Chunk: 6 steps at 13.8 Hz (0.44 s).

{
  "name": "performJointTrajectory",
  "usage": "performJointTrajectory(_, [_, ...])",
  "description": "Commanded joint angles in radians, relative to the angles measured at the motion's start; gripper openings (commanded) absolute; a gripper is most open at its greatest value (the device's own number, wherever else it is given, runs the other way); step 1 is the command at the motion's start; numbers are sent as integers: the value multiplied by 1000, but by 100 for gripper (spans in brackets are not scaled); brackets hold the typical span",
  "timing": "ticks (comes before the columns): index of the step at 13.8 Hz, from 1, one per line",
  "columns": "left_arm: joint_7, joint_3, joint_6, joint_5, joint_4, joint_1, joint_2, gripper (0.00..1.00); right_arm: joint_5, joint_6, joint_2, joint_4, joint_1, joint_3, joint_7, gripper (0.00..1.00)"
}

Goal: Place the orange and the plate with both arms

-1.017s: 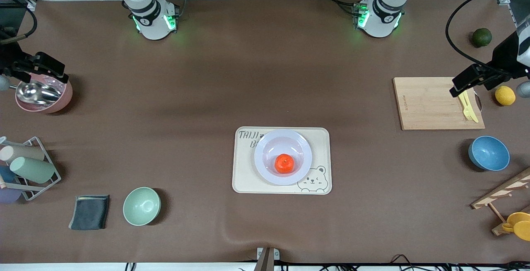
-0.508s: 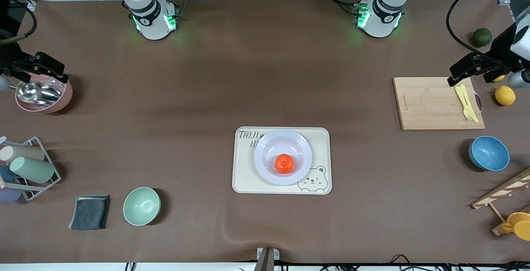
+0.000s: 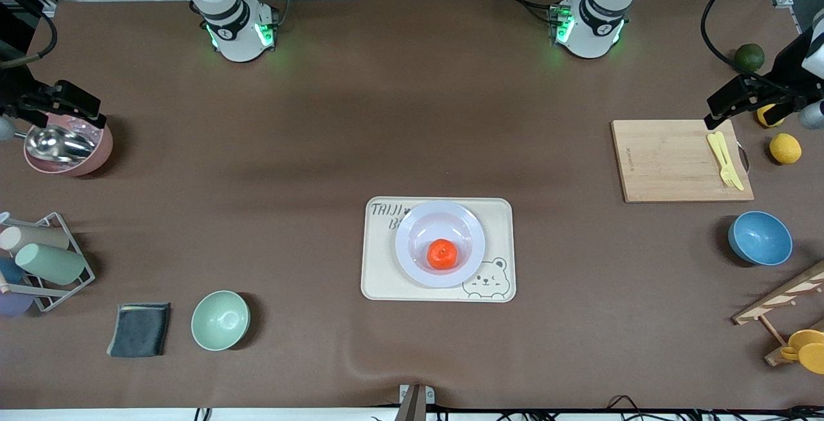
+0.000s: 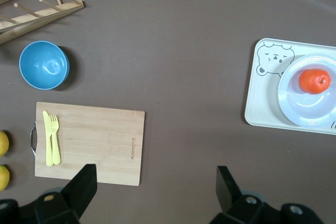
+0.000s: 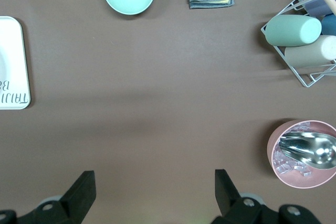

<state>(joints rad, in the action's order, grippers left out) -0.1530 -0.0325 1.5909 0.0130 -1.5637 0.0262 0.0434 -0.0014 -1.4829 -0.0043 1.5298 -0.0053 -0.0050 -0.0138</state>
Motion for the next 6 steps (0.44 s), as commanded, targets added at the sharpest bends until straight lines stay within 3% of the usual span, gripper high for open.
performJointTrajectory(1, [18, 0, -29, -19, 37, -3, -8, 100, -15, 15, -13, -2, -4, 0, -5, 100])
performJointTrajectory(6, [18, 0, -34, -22, 37, 0, -16, 100, -14, 24, -14, -5, -2, 2, -11, 100])
